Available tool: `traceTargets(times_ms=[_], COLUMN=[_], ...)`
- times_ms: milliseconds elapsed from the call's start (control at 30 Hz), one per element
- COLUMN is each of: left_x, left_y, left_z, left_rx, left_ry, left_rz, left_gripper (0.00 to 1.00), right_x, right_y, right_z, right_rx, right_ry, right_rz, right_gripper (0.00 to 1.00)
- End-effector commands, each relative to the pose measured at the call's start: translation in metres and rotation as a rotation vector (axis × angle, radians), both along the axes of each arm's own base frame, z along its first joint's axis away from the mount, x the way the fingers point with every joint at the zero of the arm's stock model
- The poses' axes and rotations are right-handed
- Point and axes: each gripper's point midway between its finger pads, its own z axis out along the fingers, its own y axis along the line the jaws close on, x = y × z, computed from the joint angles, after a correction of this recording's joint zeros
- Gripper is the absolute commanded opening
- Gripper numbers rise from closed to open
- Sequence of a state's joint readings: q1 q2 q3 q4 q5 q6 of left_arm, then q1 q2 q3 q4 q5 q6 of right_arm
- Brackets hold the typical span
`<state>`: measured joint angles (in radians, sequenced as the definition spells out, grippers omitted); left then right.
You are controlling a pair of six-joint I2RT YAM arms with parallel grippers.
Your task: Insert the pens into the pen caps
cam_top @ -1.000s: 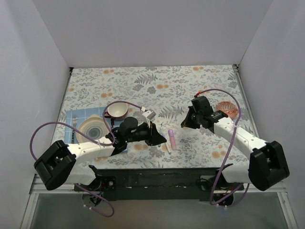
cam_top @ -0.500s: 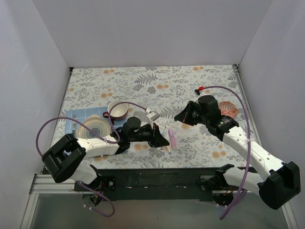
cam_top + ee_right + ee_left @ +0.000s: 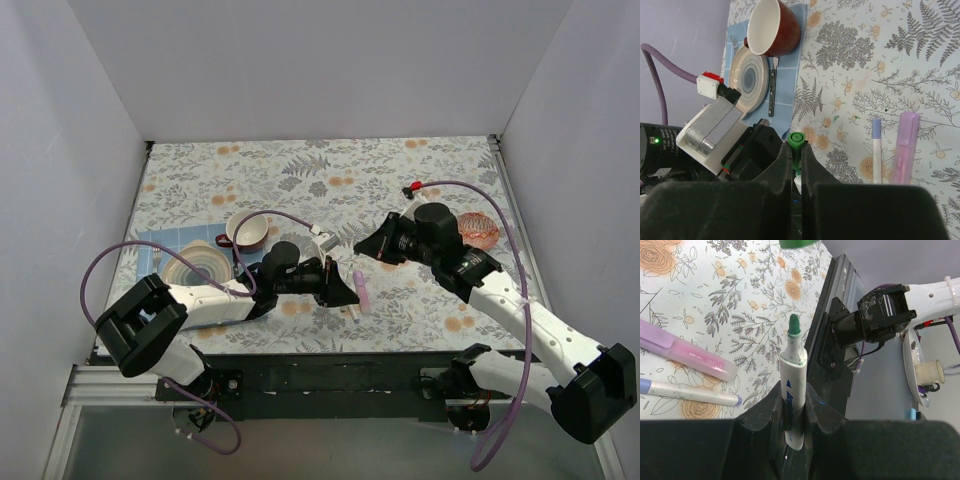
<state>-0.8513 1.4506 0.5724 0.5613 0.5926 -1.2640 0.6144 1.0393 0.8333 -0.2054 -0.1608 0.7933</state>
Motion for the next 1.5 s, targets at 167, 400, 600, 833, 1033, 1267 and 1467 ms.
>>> traceTargets(times_ms=[167,400,600,833,1033,1267,1467], left_x=[0.003,0.002,0.001,0.000,-0.003,-0.003,-0.002], left_y=[-0.008,-0.007,-0.006,-0.005,-0.003,-0.002,-0.001], left_z=[0.021,0.020,0.025,0.027,0.022,0.025,0.026], left_rx=[-0.050,-0.050,-0.061,-0.064,-0.057,-0.062,-0.066], left_ry=[-0.055,-0.053,-0.062,-0.067,-0.051,-0.056,-0.064], left_rz=[-0.025,-0.025,-0.023,-0.023,-0.031,-0.025,-0.015], left_gripper=[0.00,0.00,0.00,0.00,0.00,0.00,0.00], right_x=[-0.011,-0.017,-0.026,-0.023,-0.014,-0.012,-0.016], right_y=[0.013,0.019,0.014,0.011,0.012,0.010,0.009], right_z=[0.013,0.009,-0.003,0.004,0.019,0.024,0.017], right_rx=[0.061,0.051,0.023,0.012,0.008,0.004,0.001], right_ry=[-0.047,-0.048,-0.064,-0.104,-0.133,-0.150,-0.139], right_rz=[0.041,0.069,0.074,0.060,0.040,0.031,0.043], right_gripper=[0.01,0.01,0.01,0.01,0.01,0.01,0.01])
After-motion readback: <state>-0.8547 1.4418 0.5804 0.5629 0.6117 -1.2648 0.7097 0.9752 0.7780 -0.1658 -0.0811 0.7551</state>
